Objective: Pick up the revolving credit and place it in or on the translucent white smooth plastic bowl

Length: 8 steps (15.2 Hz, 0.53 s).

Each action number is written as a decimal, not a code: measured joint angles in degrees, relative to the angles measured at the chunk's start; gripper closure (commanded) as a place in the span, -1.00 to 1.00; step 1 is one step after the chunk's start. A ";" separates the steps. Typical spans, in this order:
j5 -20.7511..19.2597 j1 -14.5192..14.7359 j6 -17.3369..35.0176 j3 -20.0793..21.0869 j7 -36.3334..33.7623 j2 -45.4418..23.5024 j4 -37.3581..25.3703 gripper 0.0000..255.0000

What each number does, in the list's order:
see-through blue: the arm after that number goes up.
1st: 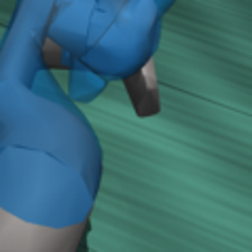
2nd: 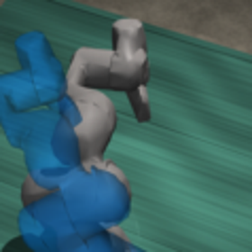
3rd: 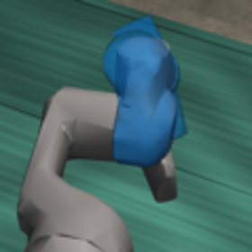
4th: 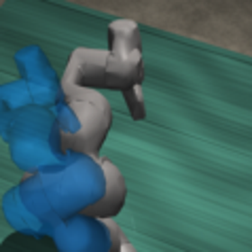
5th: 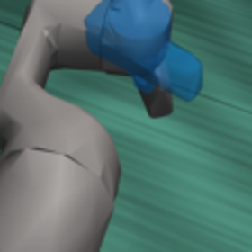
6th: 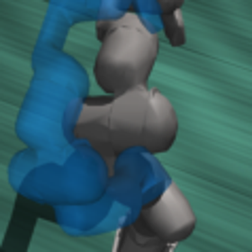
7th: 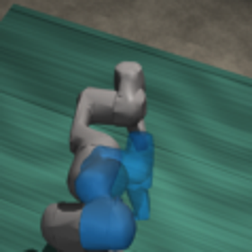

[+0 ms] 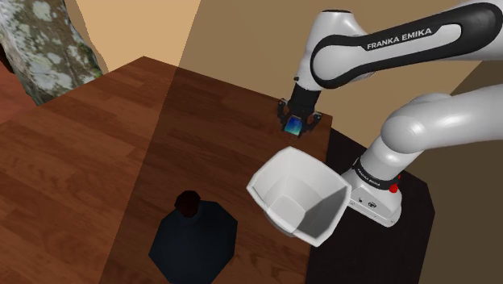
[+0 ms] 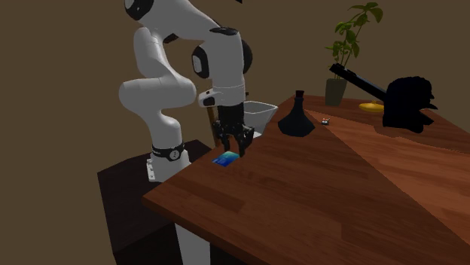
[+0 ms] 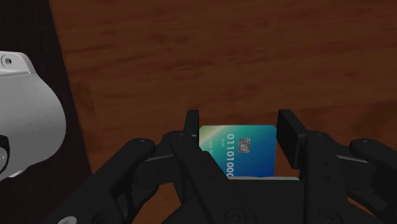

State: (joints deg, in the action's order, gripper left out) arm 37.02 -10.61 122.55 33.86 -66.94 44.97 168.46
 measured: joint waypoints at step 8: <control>-3.75 -0.68 -8.58 -3.55 -1.23 5.22 -3.48 1.00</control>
State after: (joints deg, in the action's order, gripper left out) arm 33.27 -11.29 113.97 30.31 -68.16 50.19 164.98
